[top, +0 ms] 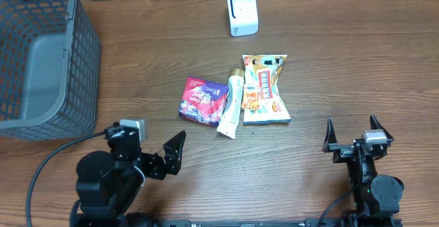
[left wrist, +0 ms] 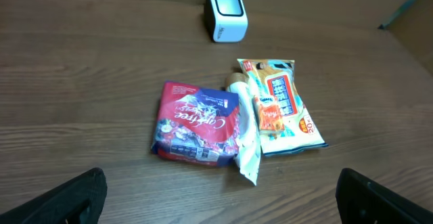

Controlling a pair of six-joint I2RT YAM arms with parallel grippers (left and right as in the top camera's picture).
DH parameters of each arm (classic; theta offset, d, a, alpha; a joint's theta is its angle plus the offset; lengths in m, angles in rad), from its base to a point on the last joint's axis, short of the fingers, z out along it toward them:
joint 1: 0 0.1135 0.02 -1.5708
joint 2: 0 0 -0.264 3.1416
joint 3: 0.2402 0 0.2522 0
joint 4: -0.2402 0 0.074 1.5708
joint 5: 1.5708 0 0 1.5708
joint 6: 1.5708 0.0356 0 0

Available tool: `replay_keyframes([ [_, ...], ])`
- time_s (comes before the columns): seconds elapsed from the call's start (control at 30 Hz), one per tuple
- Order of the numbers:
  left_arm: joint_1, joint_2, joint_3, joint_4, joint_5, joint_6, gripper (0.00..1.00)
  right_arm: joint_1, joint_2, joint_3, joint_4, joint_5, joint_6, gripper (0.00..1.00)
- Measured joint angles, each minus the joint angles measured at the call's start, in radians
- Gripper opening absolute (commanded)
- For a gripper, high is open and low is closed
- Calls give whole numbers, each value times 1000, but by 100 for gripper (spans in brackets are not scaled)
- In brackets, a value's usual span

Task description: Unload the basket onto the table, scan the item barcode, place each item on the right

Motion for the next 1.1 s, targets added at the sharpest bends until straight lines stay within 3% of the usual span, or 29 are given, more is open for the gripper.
replay_keyframes([
  [0.37,2,-78,-72,55,-15,3,100,0,0,0,0,0,0,100],
  [0.73,2,-83,-85,323,0,6,100,0,0,0,0,0,0,100],
  [0.9,2,-83,-85,278,0,7,100,0,0,0,0,0,0,100],
  [1.1,2,-83,-87,86,0,7,100,0,0,0,0,0,0,100],
])
